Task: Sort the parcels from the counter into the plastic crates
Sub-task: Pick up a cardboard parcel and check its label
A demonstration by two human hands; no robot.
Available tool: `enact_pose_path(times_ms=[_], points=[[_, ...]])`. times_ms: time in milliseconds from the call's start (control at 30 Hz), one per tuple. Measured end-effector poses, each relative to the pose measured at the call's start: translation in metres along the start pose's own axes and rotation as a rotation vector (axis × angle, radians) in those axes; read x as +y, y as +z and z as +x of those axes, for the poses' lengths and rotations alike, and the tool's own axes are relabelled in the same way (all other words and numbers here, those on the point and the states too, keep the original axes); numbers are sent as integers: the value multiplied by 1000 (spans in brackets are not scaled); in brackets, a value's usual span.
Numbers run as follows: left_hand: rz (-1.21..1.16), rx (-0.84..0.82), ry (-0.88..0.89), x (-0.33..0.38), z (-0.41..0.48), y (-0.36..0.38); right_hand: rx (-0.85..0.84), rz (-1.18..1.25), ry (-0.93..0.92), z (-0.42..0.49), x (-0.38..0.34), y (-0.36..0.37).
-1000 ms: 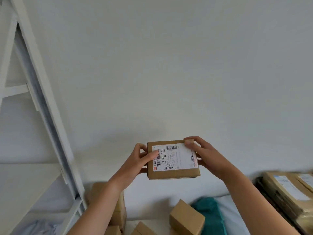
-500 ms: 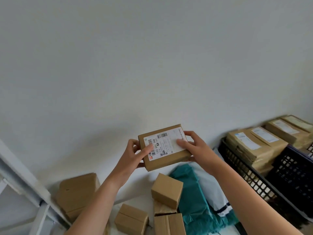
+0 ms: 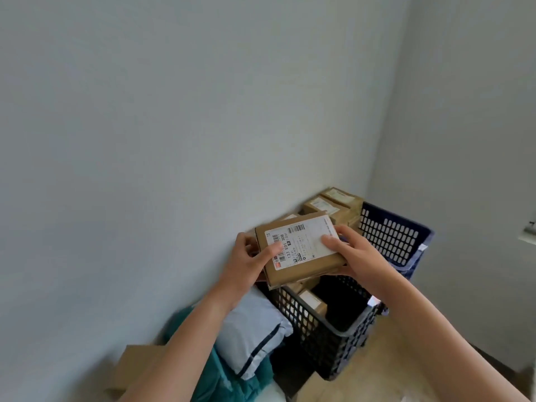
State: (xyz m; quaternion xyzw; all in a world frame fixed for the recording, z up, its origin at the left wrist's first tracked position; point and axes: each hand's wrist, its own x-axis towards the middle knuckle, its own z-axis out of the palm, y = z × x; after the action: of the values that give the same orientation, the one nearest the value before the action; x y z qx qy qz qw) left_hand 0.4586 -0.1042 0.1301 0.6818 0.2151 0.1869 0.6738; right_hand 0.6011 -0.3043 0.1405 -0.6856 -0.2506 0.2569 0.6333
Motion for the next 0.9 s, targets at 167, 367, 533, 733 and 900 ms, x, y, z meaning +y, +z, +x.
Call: enact_pose_path(times_ms=[167, 367, 533, 733, 900], points=[[-24, -111, 6, 0, 31, 99, 102, -11, 19, -6, 5, -98], [-25, -190, -95, -20, 70, 157, 185, -118, 35, 18, 23, -156], [91, -234, -174, -63, 117, 180, 254, -342, 60, 60, 51, -176], [169, -287, -361, -124, 189, 188, 216, -544, 162, 126, 94, -187], [170, -252, -521, -179, 228, 193, 99, -678, 300, 178, 138, -181]])
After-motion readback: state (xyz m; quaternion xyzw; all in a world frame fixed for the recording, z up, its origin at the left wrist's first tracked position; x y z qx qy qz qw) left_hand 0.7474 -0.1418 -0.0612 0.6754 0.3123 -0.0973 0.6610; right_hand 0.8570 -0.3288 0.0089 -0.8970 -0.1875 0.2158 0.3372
